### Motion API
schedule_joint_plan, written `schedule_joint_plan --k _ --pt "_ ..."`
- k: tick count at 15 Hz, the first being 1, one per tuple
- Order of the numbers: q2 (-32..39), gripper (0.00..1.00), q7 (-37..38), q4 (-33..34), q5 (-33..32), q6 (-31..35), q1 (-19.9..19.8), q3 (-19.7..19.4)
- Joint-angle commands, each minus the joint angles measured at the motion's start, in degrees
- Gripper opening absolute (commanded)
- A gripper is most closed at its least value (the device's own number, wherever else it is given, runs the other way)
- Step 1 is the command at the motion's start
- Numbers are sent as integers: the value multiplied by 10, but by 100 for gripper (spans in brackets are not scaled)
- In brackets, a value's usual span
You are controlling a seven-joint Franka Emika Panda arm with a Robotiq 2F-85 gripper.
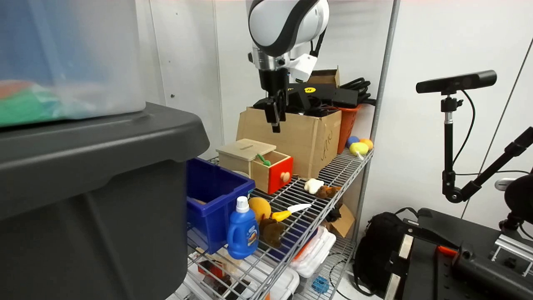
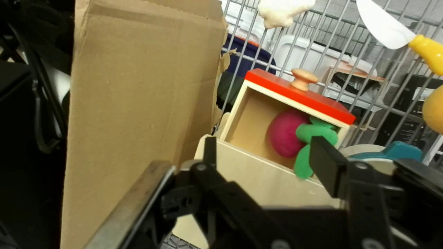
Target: Put the purple plushy in the drawer
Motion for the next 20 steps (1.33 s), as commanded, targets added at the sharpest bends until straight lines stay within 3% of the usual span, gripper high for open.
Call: schedule_joint_plan --k 1,12,20 --pt "-6 100 -12 3 3 -4 -4 5" --pt "-33 100 39 -30 12 -25 14 5" --pt "-69 100 133 -86 110 -89 4 12"
